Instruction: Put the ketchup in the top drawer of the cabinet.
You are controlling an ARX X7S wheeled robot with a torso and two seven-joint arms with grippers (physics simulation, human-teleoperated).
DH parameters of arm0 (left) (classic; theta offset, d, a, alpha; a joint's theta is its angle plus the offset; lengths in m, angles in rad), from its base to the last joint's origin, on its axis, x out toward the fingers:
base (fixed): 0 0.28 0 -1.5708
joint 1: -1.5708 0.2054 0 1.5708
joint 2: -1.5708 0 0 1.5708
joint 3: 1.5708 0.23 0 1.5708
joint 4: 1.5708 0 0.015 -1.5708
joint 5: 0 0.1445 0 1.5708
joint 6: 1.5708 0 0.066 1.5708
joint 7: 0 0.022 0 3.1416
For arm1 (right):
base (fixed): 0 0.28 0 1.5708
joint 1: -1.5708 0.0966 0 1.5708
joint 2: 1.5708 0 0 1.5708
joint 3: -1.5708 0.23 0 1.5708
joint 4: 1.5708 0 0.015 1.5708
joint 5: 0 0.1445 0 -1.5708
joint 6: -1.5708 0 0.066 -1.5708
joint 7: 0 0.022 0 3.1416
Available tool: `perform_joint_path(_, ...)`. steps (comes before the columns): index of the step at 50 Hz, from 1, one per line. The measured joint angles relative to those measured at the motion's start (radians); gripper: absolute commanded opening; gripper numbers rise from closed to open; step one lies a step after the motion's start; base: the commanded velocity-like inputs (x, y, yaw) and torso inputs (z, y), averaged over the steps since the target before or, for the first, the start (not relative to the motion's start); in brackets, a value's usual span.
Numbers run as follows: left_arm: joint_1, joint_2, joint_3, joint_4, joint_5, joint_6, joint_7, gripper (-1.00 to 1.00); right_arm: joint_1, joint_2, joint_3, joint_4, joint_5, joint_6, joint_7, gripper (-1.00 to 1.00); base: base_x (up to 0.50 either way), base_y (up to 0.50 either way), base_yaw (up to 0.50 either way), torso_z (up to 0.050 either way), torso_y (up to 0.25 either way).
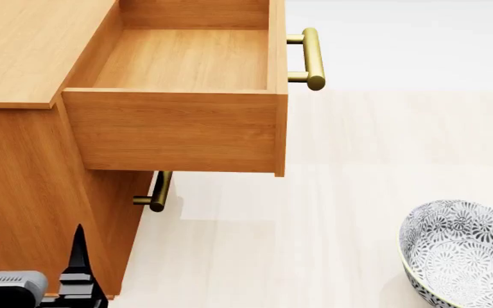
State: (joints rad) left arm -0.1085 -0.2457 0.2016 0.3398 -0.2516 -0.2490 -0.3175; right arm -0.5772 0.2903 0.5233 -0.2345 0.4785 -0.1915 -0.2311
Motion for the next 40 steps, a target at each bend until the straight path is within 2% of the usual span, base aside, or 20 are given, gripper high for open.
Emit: perform_joint_path(40,-0.009,-0.011,0.015,-0.026,-0.015,0.013,-0.013,1.0,0.06,0.005,-0.019,0.085,0.02,0.044,0.016,1.0,0.0,0.0,0.0,0.0,0.0)
